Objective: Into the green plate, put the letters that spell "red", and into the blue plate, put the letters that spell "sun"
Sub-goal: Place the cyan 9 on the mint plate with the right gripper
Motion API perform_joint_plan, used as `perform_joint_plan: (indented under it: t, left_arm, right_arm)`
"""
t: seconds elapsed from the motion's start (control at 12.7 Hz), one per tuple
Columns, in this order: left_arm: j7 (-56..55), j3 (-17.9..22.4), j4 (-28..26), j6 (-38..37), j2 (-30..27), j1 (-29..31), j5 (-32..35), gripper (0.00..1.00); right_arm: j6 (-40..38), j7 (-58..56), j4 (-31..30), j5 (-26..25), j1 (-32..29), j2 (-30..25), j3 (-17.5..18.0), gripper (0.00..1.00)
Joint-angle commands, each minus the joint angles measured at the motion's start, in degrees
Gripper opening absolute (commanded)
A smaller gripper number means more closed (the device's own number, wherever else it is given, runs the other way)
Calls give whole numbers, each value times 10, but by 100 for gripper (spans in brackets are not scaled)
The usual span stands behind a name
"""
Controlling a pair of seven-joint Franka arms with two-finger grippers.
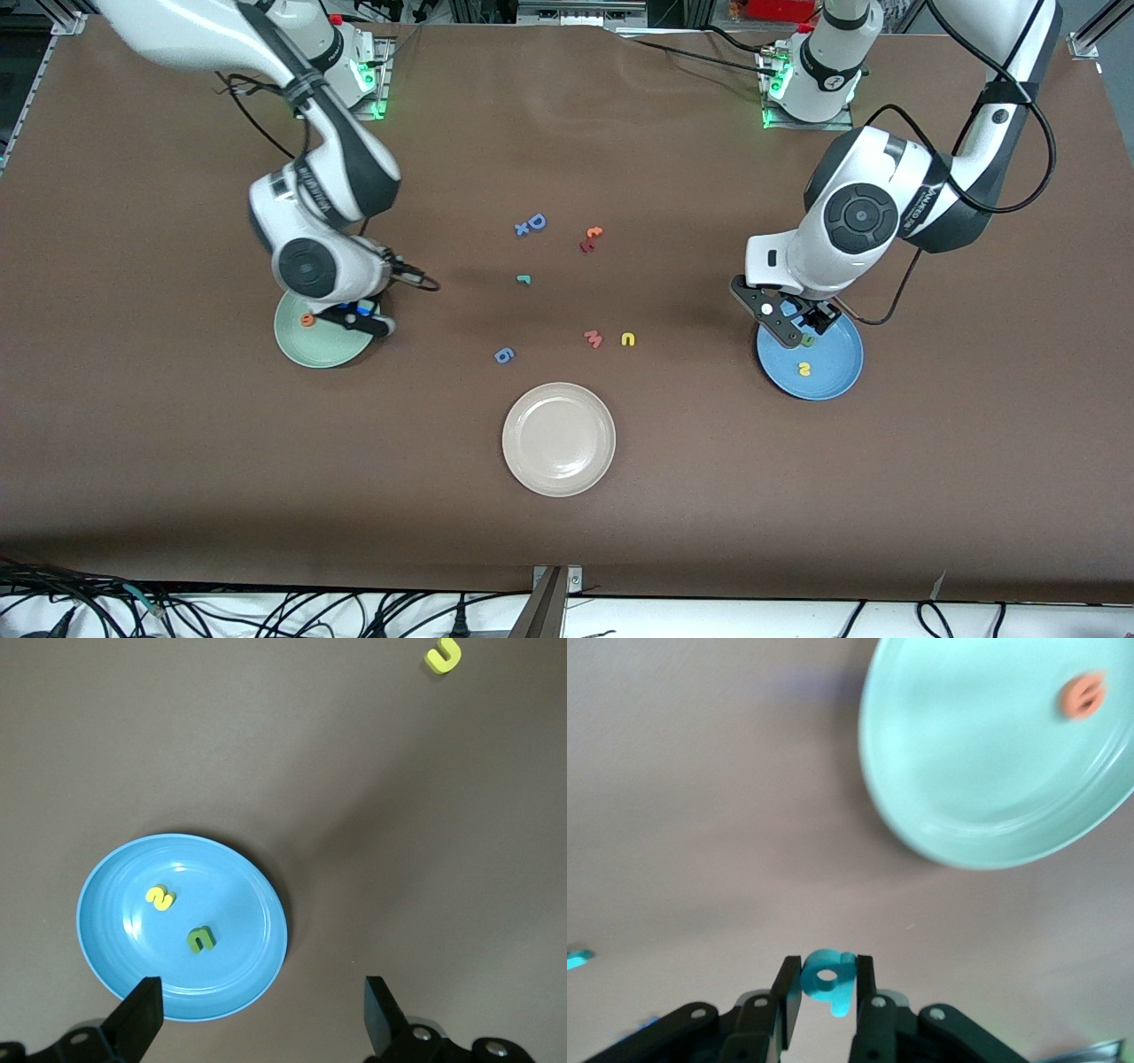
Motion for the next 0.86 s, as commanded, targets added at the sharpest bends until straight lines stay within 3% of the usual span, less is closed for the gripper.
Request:
perform_joint_plan:
  t: [0.0, 0.31, 0.79]
  left_arm:
    - [1, 2, 1, -17, -19, 7, -13, 100]
    - [1, 4, 1, -35, -22, 7, -12, 100]
    - [1, 4, 3, -37, -19, 11, -12, 100]
  right_arm:
    - [-9, -103, 2, 13, -55, 3, 4, 10]
    - [50, -206, 2, 4, -121, 59, 0, 10]
    - [105, -213, 1, -55, -123, 97, -11, 12]
